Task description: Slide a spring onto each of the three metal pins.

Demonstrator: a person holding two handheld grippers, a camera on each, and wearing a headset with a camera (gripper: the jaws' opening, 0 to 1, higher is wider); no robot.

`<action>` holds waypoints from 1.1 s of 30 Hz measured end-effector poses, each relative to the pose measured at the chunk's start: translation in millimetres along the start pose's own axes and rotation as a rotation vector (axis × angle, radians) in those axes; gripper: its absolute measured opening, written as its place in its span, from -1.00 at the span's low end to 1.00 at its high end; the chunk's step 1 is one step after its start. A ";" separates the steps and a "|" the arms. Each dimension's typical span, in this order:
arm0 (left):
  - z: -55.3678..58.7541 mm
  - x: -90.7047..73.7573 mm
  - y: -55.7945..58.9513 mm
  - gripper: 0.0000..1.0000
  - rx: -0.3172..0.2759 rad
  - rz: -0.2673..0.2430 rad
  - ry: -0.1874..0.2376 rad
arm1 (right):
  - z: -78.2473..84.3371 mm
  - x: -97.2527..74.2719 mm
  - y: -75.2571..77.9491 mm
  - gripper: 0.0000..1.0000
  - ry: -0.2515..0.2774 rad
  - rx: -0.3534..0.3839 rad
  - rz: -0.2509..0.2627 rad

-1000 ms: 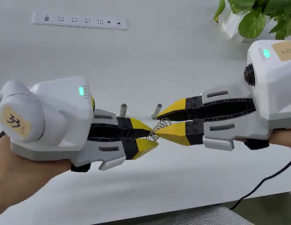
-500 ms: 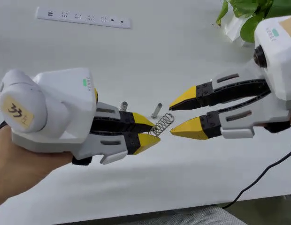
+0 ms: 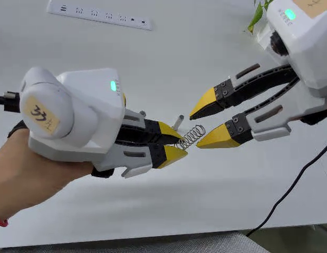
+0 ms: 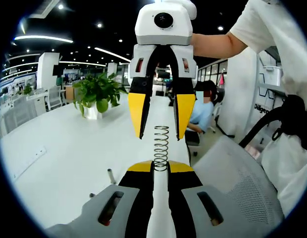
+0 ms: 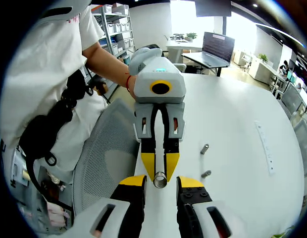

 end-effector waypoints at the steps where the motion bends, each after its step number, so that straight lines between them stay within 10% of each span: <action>1: -0.2 0.1 -0.1 -0.89 0.000 -0.001 0.000 | 0.0 0.9 0.0 -0.59 -0.004 -0.005 -0.003; 33: 0.5 1.3 0.8 -0.88 -0.006 0.001 0.006 | 6.0 13.8 -3.5 -0.87 -0.067 -0.058 -0.024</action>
Point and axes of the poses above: the centre of the closed fingertips' face, and the gripper's own axes: x roughly forward along the fingers, y roughly to its right, z roughly out of its underside, the point moved 1 cm from there along -x, roughly backward along the fingers, and after that the axes turned 10 degrees about -y, right-handed, at the moved point
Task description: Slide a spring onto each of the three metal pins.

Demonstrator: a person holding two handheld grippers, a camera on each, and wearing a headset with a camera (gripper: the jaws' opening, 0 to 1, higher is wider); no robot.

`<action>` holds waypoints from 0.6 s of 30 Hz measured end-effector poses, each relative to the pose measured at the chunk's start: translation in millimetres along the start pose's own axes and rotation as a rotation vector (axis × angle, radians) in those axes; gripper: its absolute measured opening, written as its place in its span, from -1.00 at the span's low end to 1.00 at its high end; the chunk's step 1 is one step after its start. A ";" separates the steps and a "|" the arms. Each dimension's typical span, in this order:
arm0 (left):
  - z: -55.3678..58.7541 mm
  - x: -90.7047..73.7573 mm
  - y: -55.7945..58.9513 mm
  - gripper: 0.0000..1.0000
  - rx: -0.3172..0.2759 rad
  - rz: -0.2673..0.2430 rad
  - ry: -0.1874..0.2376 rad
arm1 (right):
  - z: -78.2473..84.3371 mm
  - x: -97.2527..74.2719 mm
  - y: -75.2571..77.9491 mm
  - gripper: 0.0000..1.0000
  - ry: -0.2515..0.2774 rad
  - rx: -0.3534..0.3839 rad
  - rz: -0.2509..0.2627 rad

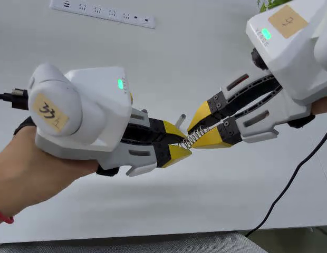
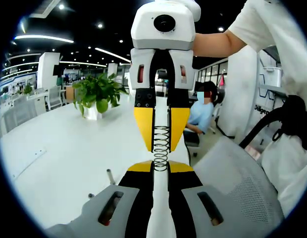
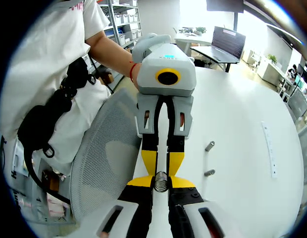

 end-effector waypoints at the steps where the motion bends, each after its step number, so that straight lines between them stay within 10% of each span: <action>1: 0.2 0.2 0.0 -0.88 0.000 0.000 0.000 | 0.0 0.3 -0.1 -0.87 -0.001 -0.001 0.000; 18: 3.4 1.5 0.1 -0.86 0.028 -0.004 -0.008 | -1.5 3.4 -1.8 -0.88 -0.013 -0.002 -0.004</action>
Point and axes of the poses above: the centre of the closed fingertips' face, and the gripper's own axes: x roughly forward along the fingers, y roughly to its right, z roughly out of its underside, the point moved 1 cm from there along -x, roughly backward along the fingers, and after that the axes turned 10 degrees about -y, right-handed, at the moved point
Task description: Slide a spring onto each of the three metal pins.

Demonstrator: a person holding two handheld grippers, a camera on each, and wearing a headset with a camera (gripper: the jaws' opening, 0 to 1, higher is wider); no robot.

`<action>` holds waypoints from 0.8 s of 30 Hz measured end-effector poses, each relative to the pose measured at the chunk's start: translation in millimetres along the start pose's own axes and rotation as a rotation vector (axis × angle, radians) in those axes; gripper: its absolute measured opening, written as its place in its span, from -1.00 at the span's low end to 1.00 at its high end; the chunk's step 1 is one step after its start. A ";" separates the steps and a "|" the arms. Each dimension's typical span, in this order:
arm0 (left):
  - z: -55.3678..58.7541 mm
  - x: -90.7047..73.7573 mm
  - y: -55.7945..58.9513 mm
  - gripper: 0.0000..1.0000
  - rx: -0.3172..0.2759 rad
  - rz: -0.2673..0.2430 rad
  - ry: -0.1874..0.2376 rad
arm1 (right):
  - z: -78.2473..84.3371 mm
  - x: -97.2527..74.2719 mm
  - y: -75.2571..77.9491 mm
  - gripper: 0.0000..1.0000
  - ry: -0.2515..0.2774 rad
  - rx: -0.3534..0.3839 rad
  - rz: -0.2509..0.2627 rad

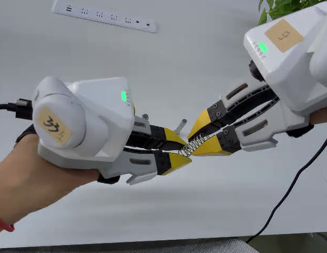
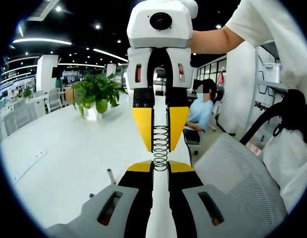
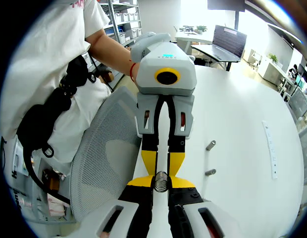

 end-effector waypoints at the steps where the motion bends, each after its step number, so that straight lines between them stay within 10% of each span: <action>1: 0.5 0.1 0.3 -0.86 0.001 0.000 -0.003 | 0.0 0.1 -0.6 -0.88 0.000 0.001 0.000; 24: 43.3 -36.9 -24.1 -0.28 -0.041 -0.130 -0.060 | 16.1 -9.9 24.0 -0.88 -0.003 0.080 0.066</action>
Point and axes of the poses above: the centre of the closed fingertips' face, and the gripper's own axes: x roughly forward along the fingers, y roughly to its right, z roughly out of its underside, the point moved 1 cm from there along -x, roughly backward along the fingers, and after that the axes turned 10 degrees about -y, right-handed, at the moved point
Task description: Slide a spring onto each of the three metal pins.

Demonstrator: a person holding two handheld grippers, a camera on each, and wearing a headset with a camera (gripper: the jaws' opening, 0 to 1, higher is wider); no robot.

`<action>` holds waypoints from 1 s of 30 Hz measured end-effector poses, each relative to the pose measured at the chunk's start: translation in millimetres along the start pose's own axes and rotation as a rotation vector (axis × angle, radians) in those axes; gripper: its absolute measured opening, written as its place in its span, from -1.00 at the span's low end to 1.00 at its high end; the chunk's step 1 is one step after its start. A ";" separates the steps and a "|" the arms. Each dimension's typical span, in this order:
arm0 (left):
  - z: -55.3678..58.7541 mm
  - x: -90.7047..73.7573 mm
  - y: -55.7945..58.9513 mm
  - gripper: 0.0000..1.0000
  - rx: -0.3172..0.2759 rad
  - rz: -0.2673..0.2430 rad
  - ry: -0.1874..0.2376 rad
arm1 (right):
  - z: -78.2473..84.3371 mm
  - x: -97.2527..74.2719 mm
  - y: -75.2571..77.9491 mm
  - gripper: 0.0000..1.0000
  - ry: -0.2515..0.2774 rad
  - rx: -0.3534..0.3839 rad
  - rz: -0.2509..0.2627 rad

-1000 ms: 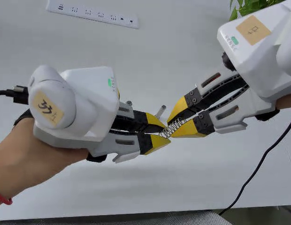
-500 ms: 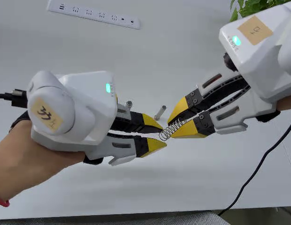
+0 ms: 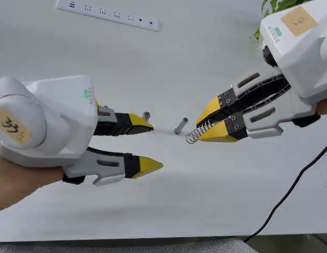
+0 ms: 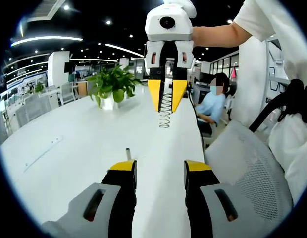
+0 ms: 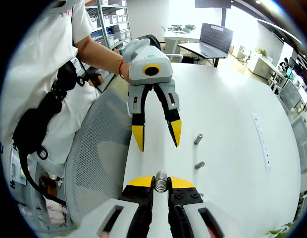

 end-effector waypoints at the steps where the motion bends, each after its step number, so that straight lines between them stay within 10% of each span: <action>1: 2.7 -2.5 -1.9 -0.27 -0.004 -0.006 -0.002 | 1.1 0.1 1.8 -0.88 -0.002 0.005 0.003; 30: 73.1 -59.8 -51.9 0.83 -0.093 -0.125 -0.021 | 54.1 36.0 89.0 -0.88 -0.188 0.137 0.115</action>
Point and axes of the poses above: the centre of the closed fingertips' face, and the gripper's own axes: x roughly forward along the fingers, y roughly to its right, z roughly out of its underside, the point moved 1 cm from there along -x, roughly backward along the fingers, and after that the axes turned 10 degrees about -y, right-handed, at the moved point
